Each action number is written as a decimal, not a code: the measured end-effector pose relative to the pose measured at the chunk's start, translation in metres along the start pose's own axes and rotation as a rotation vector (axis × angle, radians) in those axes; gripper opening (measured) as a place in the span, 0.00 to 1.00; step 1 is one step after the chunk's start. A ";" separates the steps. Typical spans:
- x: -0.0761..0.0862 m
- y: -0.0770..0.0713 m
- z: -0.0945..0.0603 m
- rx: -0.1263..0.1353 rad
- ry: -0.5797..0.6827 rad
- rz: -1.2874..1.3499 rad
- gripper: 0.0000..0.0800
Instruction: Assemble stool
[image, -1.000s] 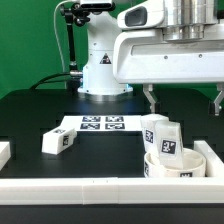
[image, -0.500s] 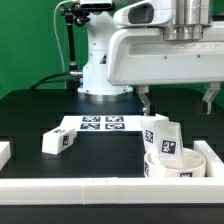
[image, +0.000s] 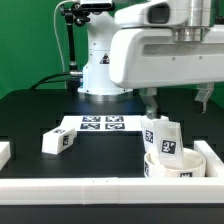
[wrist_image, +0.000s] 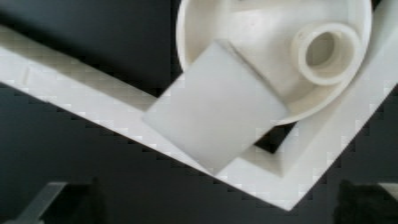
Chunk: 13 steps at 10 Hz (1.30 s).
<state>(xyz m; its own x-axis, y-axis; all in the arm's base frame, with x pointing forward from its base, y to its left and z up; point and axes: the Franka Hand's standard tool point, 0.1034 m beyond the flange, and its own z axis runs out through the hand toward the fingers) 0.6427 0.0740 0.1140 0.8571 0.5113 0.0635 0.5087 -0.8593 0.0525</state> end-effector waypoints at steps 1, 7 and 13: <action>0.000 -0.001 0.000 0.000 -0.002 -0.102 0.81; -0.003 0.004 0.000 -0.017 -0.025 -0.518 0.81; -0.009 -0.004 0.026 -0.002 -0.052 -0.500 0.81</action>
Offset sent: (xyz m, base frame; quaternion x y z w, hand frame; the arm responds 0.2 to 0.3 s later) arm -0.0092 0.0072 0.0069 0.0288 0.0142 -0.2495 0.9678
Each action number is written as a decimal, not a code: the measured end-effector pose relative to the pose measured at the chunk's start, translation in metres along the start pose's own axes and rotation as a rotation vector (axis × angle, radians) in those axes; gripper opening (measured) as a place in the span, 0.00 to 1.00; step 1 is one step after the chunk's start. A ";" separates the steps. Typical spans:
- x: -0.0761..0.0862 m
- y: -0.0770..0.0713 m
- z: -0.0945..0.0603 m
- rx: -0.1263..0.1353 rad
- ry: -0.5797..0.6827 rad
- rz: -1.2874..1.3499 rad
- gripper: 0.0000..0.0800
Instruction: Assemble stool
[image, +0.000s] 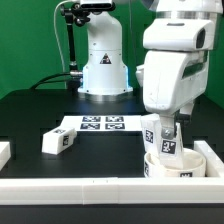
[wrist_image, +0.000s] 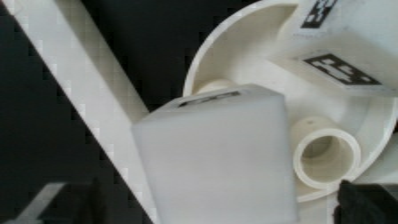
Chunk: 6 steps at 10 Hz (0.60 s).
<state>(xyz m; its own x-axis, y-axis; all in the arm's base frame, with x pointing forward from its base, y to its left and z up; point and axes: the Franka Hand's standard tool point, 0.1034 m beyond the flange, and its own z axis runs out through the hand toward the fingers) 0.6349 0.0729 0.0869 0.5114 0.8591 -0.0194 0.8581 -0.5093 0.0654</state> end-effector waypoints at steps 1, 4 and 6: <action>-0.001 -0.001 0.004 0.001 -0.003 0.010 0.81; -0.002 -0.001 0.008 0.002 -0.006 0.032 0.81; -0.003 -0.001 0.008 0.002 -0.007 0.034 0.70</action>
Offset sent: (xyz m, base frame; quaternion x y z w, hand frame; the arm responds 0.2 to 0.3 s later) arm -0.0001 -0.0008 -0.0014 -0.0062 -0.0080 0.0058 0.9999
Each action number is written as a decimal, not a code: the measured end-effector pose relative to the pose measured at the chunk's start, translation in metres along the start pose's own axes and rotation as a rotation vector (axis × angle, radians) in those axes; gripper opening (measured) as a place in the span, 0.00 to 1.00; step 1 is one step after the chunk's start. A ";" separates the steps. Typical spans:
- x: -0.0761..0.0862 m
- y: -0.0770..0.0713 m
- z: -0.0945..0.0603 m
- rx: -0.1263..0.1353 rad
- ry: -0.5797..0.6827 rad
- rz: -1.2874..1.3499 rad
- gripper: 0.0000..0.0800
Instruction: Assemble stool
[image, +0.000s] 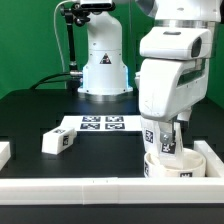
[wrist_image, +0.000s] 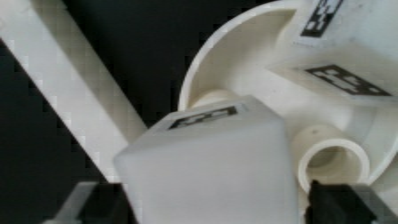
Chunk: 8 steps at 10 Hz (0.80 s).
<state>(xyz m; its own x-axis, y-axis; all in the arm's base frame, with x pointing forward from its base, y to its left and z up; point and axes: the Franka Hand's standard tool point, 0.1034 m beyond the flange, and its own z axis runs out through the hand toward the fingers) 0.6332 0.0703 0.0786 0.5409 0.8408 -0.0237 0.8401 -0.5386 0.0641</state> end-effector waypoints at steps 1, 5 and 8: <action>-0.001 0.000 0.000 0.000 0.000 0.001 0.45; -0.003 0.002 0.000 0.001 -0.001 0.053 0.43; -0.013 0.008 -0.001 0.042 -0.036 0.377 0.43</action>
Offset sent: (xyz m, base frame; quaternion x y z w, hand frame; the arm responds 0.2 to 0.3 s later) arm 0.0000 0.0000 0.0000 0.0000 0.0000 0.0000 1.0000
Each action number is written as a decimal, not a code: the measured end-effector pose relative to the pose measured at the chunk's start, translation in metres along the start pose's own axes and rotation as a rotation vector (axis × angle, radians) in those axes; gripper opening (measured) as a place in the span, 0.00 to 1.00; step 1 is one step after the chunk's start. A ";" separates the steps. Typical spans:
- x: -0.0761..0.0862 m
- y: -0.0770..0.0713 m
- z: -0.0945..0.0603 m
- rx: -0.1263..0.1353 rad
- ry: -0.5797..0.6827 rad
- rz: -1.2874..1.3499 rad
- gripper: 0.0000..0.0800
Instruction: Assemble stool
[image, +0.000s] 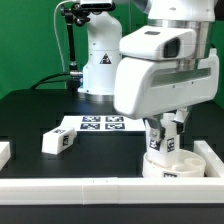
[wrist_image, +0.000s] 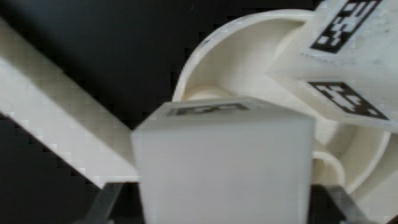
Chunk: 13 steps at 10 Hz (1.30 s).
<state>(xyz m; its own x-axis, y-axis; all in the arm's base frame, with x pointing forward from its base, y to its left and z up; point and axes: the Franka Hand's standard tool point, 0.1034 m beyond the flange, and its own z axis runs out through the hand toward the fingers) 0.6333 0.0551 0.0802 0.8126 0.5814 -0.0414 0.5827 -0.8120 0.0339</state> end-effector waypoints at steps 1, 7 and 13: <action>-0.001 0.006 0.001 -0.001 0.000 0.080 0.43; -0.006 0.015 0.003 0.001 -0.005 0.538 0.43; -0.016 0.019 0.008 0.083 0.039 1.103 0.43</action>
Offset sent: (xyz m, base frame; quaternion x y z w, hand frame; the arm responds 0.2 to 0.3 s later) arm 0.0119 -0.0175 0.0003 0.0124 0.0142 0.1689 0.9854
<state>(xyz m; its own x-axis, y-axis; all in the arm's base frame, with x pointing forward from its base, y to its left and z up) 0.6317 0.0302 0.0737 0.8859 -0.4638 0.0014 -0.4635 -0.8854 -0.0341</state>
